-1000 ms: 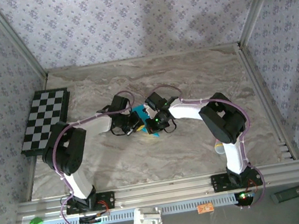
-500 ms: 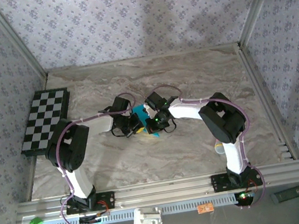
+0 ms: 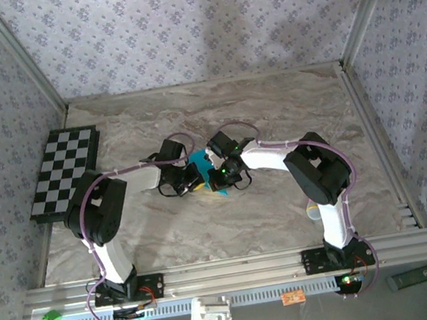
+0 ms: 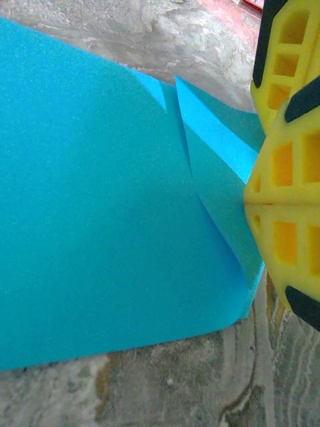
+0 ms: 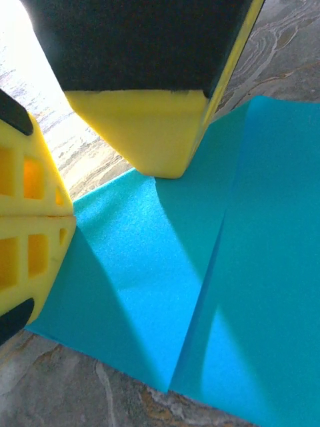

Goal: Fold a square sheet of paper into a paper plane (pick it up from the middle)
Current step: Third fold the triangle at the center of the table.

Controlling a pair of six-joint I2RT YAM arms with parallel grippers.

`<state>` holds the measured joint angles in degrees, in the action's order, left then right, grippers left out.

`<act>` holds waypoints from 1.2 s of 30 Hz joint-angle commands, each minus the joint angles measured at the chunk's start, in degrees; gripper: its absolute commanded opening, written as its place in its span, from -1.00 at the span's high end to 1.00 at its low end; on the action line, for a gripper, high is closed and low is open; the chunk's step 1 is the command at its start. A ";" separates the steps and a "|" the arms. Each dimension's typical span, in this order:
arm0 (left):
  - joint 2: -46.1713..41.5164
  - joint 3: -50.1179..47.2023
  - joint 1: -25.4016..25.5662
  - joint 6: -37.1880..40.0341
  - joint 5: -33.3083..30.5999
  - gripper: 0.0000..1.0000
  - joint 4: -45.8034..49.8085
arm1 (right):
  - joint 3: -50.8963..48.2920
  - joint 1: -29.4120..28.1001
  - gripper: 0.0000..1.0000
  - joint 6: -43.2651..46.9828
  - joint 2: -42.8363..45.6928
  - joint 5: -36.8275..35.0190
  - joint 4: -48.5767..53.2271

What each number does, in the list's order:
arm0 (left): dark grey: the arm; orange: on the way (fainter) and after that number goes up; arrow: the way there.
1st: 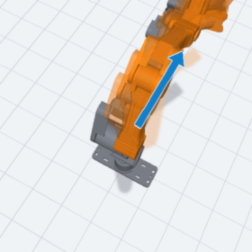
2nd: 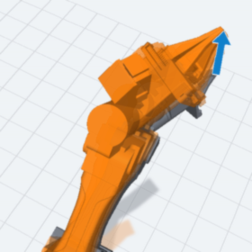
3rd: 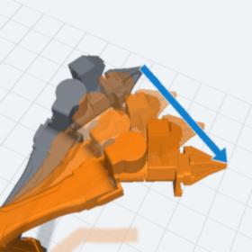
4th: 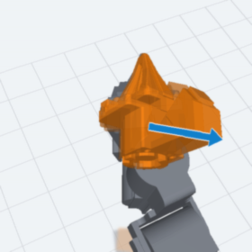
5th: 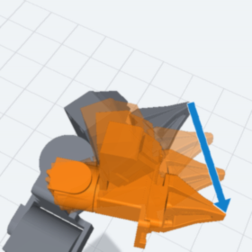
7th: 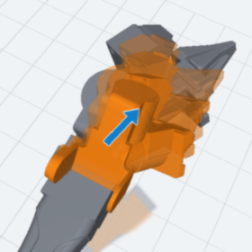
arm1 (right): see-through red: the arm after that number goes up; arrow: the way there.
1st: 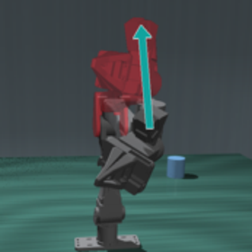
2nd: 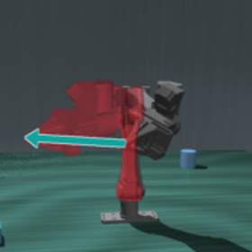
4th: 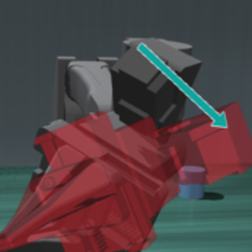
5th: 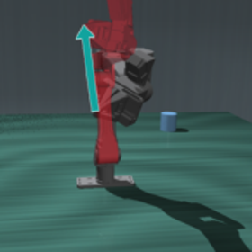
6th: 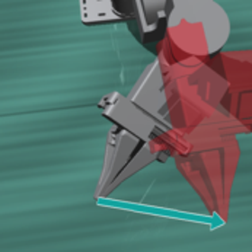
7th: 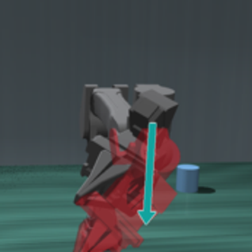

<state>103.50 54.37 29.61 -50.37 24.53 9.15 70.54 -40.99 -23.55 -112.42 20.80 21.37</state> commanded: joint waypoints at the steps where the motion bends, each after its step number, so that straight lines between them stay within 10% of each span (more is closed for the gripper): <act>1: 0.17 -3.12 -2.88 4.14 -7.12 0.93 2.23 | -1.69 0.02 0.88 -1.05 -3.42 -3.66 6.37; 17: -7.13 -4.22 -12.64 11.17 -7.45 0.91 4.89 | -1.07 0.16 0.88 -2.20 -4.56 -3.05 6.61; 36: -6.80 -2.28 -1.75 -0.31 -7.75 0.90 -4.11 | 7.24 1.35 0.88 -7.56 -6.67 3.60 3.67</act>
<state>95.00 50.76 27.77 -49.23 17.26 6.42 77.54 -40.38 -29.61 -117.34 24.05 23.14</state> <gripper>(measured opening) 0.054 0.064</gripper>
